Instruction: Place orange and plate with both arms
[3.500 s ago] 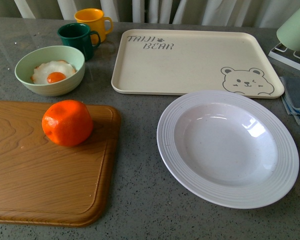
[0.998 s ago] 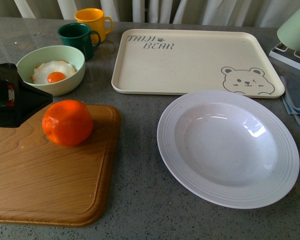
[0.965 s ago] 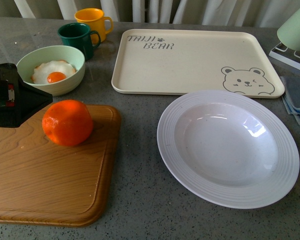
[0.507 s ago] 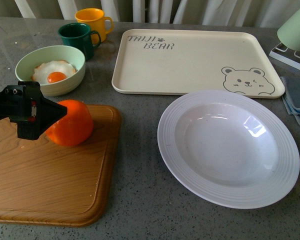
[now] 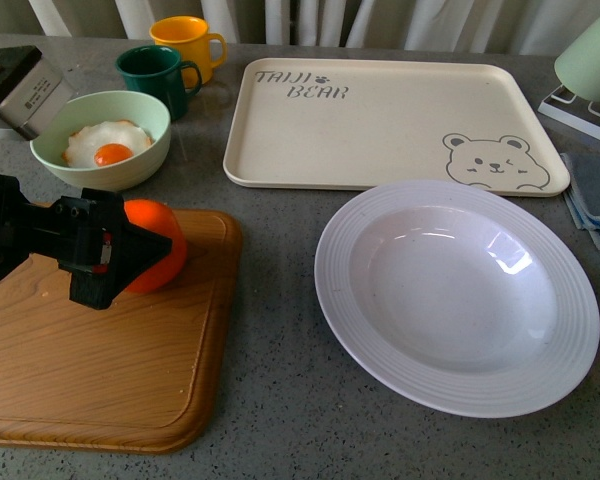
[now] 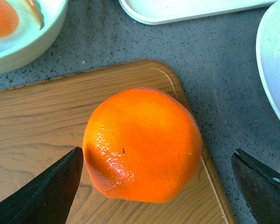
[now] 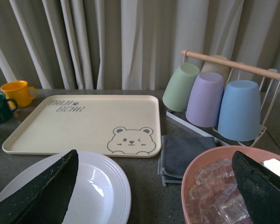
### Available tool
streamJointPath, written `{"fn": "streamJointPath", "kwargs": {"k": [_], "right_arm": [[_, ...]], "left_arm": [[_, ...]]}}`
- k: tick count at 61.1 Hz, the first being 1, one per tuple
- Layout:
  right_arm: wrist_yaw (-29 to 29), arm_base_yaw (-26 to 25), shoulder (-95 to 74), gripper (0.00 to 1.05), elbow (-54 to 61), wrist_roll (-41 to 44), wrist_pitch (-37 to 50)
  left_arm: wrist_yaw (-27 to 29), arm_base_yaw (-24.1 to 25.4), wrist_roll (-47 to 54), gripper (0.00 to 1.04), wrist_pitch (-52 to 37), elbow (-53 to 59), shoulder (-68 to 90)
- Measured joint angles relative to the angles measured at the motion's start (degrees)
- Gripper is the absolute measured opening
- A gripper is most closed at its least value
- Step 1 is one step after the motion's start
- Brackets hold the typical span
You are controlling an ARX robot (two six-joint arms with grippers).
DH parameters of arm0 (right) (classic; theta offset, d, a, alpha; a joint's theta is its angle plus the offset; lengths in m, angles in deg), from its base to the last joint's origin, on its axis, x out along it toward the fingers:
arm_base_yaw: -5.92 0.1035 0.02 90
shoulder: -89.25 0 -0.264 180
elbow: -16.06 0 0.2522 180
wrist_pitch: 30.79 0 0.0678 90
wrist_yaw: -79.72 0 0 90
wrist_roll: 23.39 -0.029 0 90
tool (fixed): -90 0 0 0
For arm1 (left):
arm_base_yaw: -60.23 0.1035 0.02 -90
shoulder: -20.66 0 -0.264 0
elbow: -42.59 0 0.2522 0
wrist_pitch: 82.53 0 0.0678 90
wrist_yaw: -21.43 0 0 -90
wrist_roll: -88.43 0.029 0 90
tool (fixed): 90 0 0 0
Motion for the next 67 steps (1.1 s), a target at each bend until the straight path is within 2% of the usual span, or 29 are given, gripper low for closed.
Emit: {"fn": "streamJointPath", "kwargs": {"k": [39, 54, 67], "right_arm": [[0.0, 0.0, 0.0, 0.96, 0.0, 0.0, 0.0], [0.0, 0.0, 0.0, 0.96, 0.0, 0.0, 0.0], [0.0, 0.0, 0.0, 0.96, 0.0, 0.0, 0.0]], "left_arm": [[3.2, -1.3, 0.4, 0.95, -1.4, -2.2, 4.7], [4.0, -1.3, 0.0, 0.62, -1.8, -2.2, 4.7], [3.3, -1.4, 0.0, 0.58, -1.1, -2.1, 2.2]]}}
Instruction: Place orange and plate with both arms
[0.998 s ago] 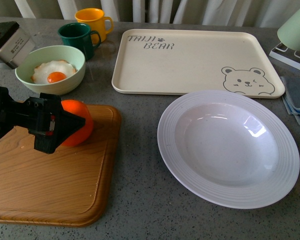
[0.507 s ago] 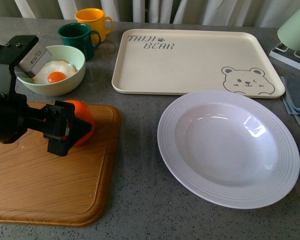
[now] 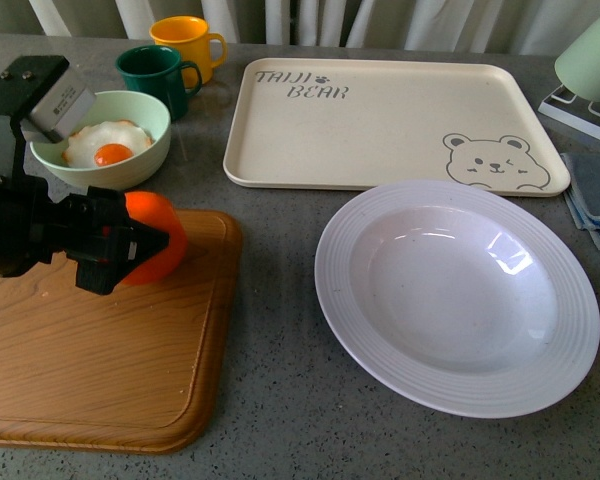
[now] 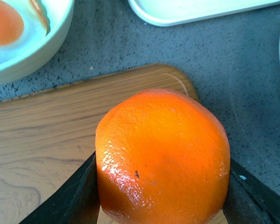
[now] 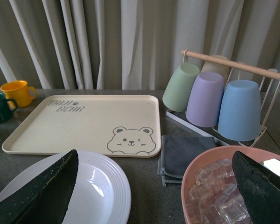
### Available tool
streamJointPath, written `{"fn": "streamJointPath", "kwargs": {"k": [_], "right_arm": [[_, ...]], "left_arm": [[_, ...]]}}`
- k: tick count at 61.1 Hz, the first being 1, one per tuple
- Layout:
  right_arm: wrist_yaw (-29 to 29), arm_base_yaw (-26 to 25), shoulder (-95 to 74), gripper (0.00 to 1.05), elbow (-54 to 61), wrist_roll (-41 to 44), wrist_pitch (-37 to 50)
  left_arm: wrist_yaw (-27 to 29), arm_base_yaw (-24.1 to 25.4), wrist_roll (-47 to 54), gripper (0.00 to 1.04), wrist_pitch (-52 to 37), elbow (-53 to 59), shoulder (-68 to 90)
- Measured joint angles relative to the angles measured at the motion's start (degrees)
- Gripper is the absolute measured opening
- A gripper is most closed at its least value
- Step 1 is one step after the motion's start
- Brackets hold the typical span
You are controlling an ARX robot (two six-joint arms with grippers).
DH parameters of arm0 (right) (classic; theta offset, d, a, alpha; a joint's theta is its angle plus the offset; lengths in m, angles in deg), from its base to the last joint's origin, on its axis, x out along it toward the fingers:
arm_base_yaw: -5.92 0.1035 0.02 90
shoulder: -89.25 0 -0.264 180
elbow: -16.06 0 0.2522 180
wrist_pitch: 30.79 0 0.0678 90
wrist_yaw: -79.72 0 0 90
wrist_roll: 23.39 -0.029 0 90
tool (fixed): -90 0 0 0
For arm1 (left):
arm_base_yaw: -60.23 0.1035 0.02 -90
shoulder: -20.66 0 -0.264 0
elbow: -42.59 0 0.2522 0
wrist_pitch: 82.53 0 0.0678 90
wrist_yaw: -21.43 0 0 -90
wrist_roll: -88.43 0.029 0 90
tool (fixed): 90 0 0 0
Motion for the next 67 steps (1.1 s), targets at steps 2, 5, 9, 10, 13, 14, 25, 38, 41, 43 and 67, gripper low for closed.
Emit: {"fn": "streamJointPath", "kwargs": {"k": [2, 5, 9, 10, 13, 14, 25, 38, 41, 43, 67], "right_arm": [[0.0, 0.0, 0.0, 0.96, 0.0, 0.0, 0.0], [0.0, 0.0, 0.0, 0.96, 0.0, 0.0, 0.0], [0.0, 0.0, 0.0, 0.96, 0.0, 0.0, 0.0], [0.0, 0.0, 0.0, 0.96, 0.0, 0.0, 0.0], [0.0, 0.0, 0.0, 0.96, 0.0, 0.0, 0.0], [0.0, 0.0, 0.0, 0.96, 0.0, 0.0, 0.0], [0.0, 0.0, 0.0, 0.96, 0.0, 0.0, 0.0], [0.0, 0.0, 0.0, 0.96, 0.0, 0.0, 0.0], [0.0, 0.0, 0.0, 0.96, 0.0, 0.0, 0.0], [0.0, 0.0, 0.0, 0.96, 0.0, 0.0, 0.0], [0.0, 0.0, 0.0, 0.96, 0.0, 0.0, 0.0]], "left_arm": [[-0.2, -0.2, 0.0, 0.58, 0.3, 0.0, -1.1], [-0.7, -0.8, 0.0, 0.58, 0.8, 0.0, -2.8], [-1.5, -2.0, 0.0, 0.58, 1.4, 0.0, -4.9], [-1.5, -2.3, 0.0, 0.58, 1.4, 0.0, -5.2], [-1.6, -3.8, 0.0, 0.58, 1.8, -0.3, -5.8], [-1.6, -4.1, 0.0, 0.58, 1.8, -0.4, -5.9], [-3.0, -9.7, -0.4, 0.58, 1.9, -3.3, -4.5], [-5.2, -16.2, 0.3, 0.57, 3.3, -8.3, 1.2], [-5.7, -17.0, 0.5, 0.57, 3.5, -9.0, 2.3], [-6.0, -17.8, 0.5, 0.57, 3.5, -9.9, 3.5], [-8.0, -22.4, -0.1, 0.57, 3.6, -16.8, 11.0]]}}
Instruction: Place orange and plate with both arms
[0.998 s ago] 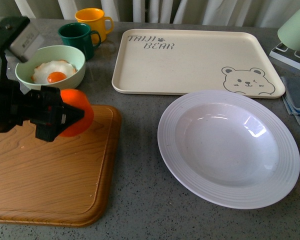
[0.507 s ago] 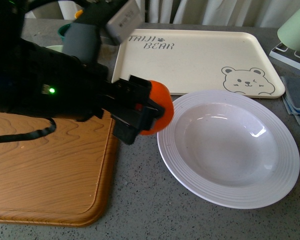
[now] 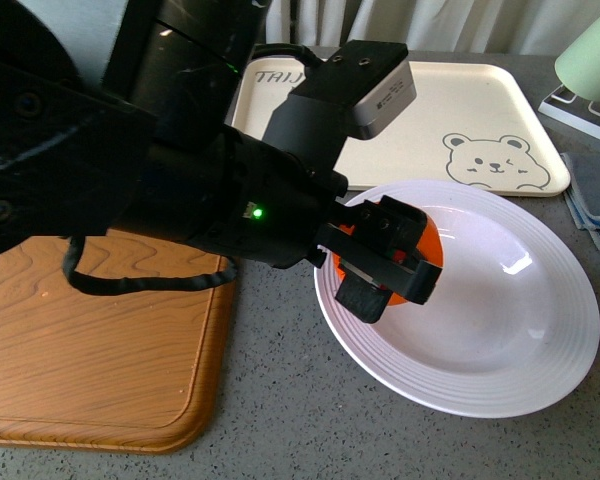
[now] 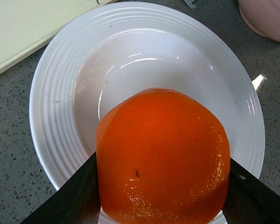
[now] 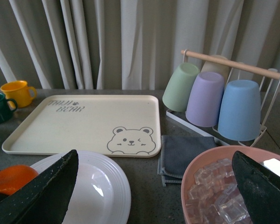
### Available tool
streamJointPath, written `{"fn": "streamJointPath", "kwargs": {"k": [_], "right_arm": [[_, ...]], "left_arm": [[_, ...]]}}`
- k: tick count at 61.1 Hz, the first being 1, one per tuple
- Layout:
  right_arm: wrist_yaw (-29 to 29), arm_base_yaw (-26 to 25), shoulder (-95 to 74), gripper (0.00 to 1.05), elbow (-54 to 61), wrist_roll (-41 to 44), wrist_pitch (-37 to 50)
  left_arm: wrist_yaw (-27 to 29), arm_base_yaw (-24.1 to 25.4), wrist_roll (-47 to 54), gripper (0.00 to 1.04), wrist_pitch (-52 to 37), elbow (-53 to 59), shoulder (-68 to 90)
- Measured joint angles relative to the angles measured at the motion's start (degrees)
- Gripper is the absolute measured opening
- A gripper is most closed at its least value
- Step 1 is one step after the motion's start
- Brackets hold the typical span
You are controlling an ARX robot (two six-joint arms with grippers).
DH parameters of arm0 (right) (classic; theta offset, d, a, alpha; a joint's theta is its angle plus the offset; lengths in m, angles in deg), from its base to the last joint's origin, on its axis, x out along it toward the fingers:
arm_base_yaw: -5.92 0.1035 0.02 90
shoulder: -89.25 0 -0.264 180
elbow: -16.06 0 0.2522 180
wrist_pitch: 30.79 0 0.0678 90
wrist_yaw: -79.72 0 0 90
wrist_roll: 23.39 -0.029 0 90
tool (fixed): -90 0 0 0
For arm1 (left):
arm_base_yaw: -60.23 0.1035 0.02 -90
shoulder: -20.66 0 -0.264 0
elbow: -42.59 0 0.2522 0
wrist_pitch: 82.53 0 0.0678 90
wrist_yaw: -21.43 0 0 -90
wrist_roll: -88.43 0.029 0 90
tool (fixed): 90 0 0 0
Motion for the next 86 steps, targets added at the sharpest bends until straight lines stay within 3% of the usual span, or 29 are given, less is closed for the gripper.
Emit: {"fn": "streamJointPath", "kwargs": {"k": [23, 37, 45, 55, 67, 68, 70, 71, 76, 79, 86], "right_arm": [[0.0, 0.0, 0.0, 0.96, 0.0, 0.0, 0.0], [0.0, 0.0, 0.0, 0.96, 0.0, 0.0, 0.0], [0.0, 0.0, 0.0, 0.96, 0.0, 0.0, 0.0], [0.0, 0.0, 0.0, 0.96, 0.0, 0.0, 0.0], [0.0, 0.0, 0.0, 0.96, 0.0, 0.0, 0.0], [0.0, 0.0, 0.0, 0.96, 0.0, 0.0, 0.0], [0.1, 0.0, 0.0, 0.96, 0.0, 0.0, 0.0], [0.1, 0.0, 0.0, 0.96, 0.0, 0.0, 0.0], [-0.2, 0.0, 0.0, 0.96, 0.0, 0.0, 0.0], [0.0, 0.0, 0.0, 0.96, 0.0, 0.0, 0.0], [0.1, 0.0, 0.0, 0.96, 0.0, 0.0, 0.0]], "left_arm": [[1.1, -3.3, -3.5, 0.57, -0.1, -7.2, 6.8], [2.1, -4.5, -5.9, 0.94, -1.8, -7.8, 7.1], [2.6, -4.2, -7.0, 0.95, -2.8, -7.4, 6.9], [2.7, -1.8, -7.7, 0.96, -6.0, -2.9, 3.6], [2.1, 7.0, -8.2, 0.96, -16.3, 8.7, -7.6], [3.3, 7.3, -8.1, 0.95, -17.2, 9.4, -8.0], [11.0, 8.0, -7.1, 0.91, -23.5, 12.2, -8.9], [17.4, 8.6, -6.5, 0.87, -28.7, 14.2, -9.3], [35.3, 13.2, -4.1, 0.73, -43.4, 23.7, -14.0], [40.7, 17.3, -3.6, 0.64, -47.2, 28.6, -19.1], [41.0, 21.9, -3.1, 0.45, -48.2, 34.8, -28.3]]}}
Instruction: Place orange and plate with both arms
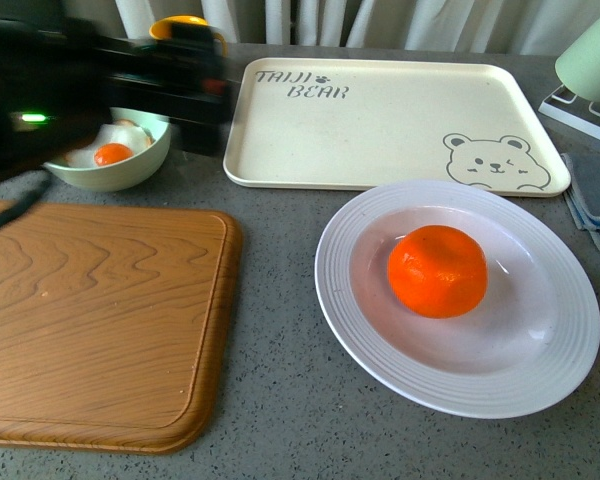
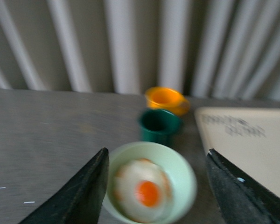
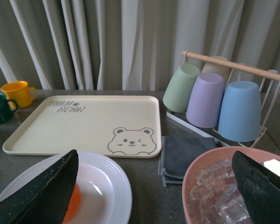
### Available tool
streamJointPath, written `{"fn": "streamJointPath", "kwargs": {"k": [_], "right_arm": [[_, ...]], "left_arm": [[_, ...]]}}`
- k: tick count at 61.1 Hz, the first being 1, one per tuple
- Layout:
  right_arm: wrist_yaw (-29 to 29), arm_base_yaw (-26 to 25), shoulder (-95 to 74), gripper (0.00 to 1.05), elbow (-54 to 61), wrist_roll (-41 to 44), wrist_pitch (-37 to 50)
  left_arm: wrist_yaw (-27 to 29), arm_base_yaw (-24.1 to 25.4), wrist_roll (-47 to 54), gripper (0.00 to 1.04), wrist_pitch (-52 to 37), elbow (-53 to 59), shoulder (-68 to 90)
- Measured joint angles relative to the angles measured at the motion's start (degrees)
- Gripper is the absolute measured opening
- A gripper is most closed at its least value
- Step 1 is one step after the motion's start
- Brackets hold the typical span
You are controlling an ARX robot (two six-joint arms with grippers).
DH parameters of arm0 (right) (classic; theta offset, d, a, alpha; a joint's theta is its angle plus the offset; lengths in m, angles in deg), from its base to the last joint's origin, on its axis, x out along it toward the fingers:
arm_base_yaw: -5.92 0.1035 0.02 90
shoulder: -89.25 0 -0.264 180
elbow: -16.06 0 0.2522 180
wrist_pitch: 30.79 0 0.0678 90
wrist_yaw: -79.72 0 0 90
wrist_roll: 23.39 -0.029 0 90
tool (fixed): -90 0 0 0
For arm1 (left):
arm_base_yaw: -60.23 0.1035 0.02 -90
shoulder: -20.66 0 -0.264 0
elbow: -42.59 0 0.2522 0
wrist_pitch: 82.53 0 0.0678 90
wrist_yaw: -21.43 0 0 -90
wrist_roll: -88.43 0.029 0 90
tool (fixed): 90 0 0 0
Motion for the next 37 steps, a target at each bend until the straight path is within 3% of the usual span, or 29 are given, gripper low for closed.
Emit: {"fn": "streamJointPath", "kwargs": {"k": [6, 13, 28, 31, 37], "right_arm": [[-0.2, 0.0, 0.0, 0.96, 0.0, 0.0, 0.0], [-0.1, 0.0, 0.0, 0.96, 0.0, 0.0, 0.0], [-0.2, 0.0, 0.0, 0.96, 0.0, 0.0, 0.0], [-0.2, 0.0, 0.0, 0.96, 0.0, 0.0, 0.0], [-0.1, 0.0, 0.0, 0.96, 0.0, 0.0, 0.0]], "left_arm": [[-2.9, 1.9, 0.4, 0.2, 1.9, 5.7, -5.6], [-4.7, 3.3, 0.4, 0.01, 4.0, 8.5, -11.0], [-7.2, 6.4, 0.7, 0.02, 12.0, 13.9, -24.2], [-11.2, 8.9, 0.7, 0.02, 15.0, 14.9, -28.1], [-11.7, 10.9, 0.8, 0.02, 18.3, 15.8, -32.3]]}}
